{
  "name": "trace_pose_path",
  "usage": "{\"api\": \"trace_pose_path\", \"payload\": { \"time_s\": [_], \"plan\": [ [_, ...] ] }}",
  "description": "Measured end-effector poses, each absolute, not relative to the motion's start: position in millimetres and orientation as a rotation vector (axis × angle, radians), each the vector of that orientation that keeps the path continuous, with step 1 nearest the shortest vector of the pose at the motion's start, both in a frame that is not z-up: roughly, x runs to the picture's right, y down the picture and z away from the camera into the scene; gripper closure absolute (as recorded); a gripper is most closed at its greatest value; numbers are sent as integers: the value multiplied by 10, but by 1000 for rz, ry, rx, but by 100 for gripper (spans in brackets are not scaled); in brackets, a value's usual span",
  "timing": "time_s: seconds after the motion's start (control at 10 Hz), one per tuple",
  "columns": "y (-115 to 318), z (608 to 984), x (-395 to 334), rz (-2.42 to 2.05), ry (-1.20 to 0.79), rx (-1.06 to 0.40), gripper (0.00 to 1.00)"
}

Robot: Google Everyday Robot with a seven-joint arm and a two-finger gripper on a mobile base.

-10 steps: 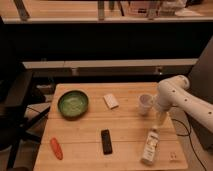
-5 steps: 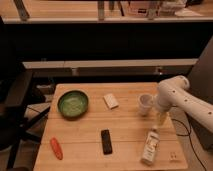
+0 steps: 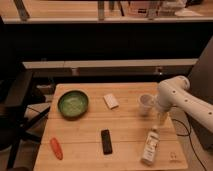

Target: Pick up the ceramic cup

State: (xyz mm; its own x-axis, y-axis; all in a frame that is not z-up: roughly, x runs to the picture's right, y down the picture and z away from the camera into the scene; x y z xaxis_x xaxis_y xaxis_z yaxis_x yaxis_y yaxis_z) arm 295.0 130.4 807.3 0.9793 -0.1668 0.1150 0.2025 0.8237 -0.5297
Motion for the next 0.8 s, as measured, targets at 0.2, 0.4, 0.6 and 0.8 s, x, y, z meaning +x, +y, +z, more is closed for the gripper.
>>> {"api": "trace_pose_path", "payload": {
  "time_s": [0.2,0.4,0.6,0.8],
  "plan": [
    [1302,8075,2960,-205,-66,-570,20],
    [1307,8078,2969,-208,-67,-570,20],
    [1307,8075,2973,-212,-68,-570,20],
    [1298,8068,2983,-218,-67,-568,20]
  ]
}}
